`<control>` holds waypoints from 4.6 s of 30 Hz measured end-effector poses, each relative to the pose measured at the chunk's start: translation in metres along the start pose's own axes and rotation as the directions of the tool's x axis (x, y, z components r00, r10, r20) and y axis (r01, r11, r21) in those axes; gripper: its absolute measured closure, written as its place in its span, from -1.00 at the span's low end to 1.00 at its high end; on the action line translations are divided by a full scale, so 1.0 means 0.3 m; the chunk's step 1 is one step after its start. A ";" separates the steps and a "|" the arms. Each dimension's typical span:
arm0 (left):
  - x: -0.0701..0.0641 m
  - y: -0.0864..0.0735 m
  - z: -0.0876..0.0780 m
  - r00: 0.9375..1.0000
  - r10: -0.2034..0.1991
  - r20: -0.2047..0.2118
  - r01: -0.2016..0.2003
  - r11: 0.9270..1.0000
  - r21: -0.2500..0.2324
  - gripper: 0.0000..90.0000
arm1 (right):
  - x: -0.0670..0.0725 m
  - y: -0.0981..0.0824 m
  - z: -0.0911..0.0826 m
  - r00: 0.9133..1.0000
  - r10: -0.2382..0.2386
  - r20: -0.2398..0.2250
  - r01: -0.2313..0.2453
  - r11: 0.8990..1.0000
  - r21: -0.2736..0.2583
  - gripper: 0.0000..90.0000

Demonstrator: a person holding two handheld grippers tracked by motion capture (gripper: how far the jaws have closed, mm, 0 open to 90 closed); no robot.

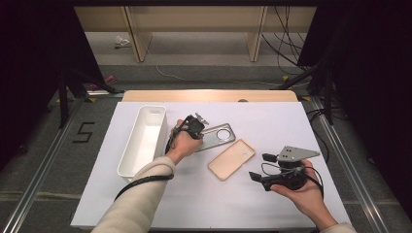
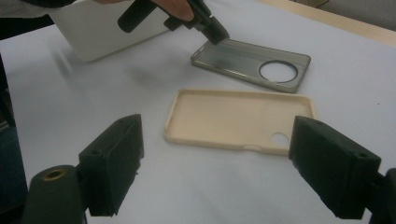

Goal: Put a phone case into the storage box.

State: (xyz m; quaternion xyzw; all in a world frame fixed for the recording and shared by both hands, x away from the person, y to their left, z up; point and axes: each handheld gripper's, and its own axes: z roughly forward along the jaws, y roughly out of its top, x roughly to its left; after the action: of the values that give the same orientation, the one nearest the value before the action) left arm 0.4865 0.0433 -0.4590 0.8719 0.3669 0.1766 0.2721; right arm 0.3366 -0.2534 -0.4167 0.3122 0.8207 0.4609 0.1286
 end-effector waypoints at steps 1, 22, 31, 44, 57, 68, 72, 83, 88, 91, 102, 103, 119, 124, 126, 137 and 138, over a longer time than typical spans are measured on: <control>-0.005 -0.006 -0.001 1.000 -0.015 0.010 0.015 1.000 -0.001 1.00 | 0.000 0.000 0.000 1.000 0.000 0.000 0.000 1.000 0.000 -0.58; -0.015 -0.063 0.012 0.997 -0.063 0.050 0.060 0.996 0.062 1.00 | 0.003 0.000 0.002 1.000 -0.006 0.008 0.006 1.000 0.006 -0.58; -0.013 -0.070 0.007 0.994 -0.092 0.059 0.088 0.994 0.064 1.00 | 0.003 0.000 0.002 1.000 -0.006 0.009 0.006 1.000 0.007 -0.58; -0.063 -0.082 -0.009 0.985 -0.134 0.105 0.127 0.990 0.066 1.00 | 0.002 0.000 0.002 1.000 -0.006 0.013 0.006 1.000 0.005 -0.58; -0.083 -0.079 -0.008 0.984 -0.137 0.117 0.131 0.990 0.061 1.00 | 0.002 0.001 0.002 1.000 -0.007 0.013 0.007 1.000 0.004 -0.58; -0.094 -0.074 -0.005 0.984 -0.131 0.123 0.124 0.990 0.060 1.00 | 0.002 0.001 0.001 1.000 -0.007 0.015 0.007 1.000 0.004 -0.58; -0.095 -0.073 -0.005 0.984 -0.126 0.125 0.119 0.991 0.061 1.00 | 0.002 0.000 0.001 1.000 -0.007 0.015 0.007 1.000 0.004 -0.58; -0.098 -0.068 -0.003 0.985 -0.115 0.126 0.108 0.992 0.062 1.00 | 0.002 0.000 0.001 1.000 -0.006 0.015 0.006 1.000 0.004 -0.58; -0.098 -0.066 -0.003 0.986 -0.106 0.126 0.098 0.993 0.066 1.00 | 0.003 0.001 0.000 1.000 -0.007 0.014 0.007 1.000 0.004 -0.58; -0.100 -0.064 -0.002 0.987 -0.100 0.124 0.092 0.993 0.068 1.00 | 0.002 0.000 0.001 1.000 -0.007 0.015 0.007 1.000 0.004 -0.58; -0.113 -0.057 0.000 0.987 -0.096 0.133 0.087 0.994 0.071 1.00 | 0.003 0.001 0.000 1.000 -0.008 0.014 0.008 1.000 0.004 -0.58; -0.114 -0.056 0.000 0.987 -0.092 0.134 0.083 0.994 0.071 1.00 | 0.003 0.001 0.000 1.000 -0.008 0.014 0.008 1.000 0.004 -0.57; -0.133 -0.044 0.007 0.986 -0.089 0.142 0.080 0.994 0.069 1.00 | 0.003 0.001 0.000 1.000 -0.009 0.014 0.009 1.000 0.005 -0.57; -0.137 -0.040 0.010 0.985 -0.094 0.144 0.085 0.994 0.068 0.99 | 0.003 0.001 0.000 1.000 -0.009 0.013 0.009 1.000 0.005 -0.57; -0.137 -0.040 0.010 0.985 -0.095 0.144 0.086 0.994 0.068 1.00 | 0.003 0.001 0.000 1.000 -0.009 0.015 0.009 1.000 0.004 -0.57; -0.143 -0.033 0.014 0.986 -0.088 0.144 0.079 0.995 0.069 1.00 | 0.002 0.001 0.001 1.000 -0.008 0.013 0.008 1.000 0.004 -0.57; -0.143 -0.033 0.014 0.986 -0.087 0.145 0.078 0.995 0.069 1.00 | 0.003 0.001 0.000 1.000 -0.009 0.013 0.008 1.000 0.004 -0.57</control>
State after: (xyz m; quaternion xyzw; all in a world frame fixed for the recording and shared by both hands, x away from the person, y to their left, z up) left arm 0.4546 0.0159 -0.4729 0.8748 0.3870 0.0882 0.2779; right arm 0.3361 -0.2527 -0.4165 0.3120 0.8221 0.4565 0.1353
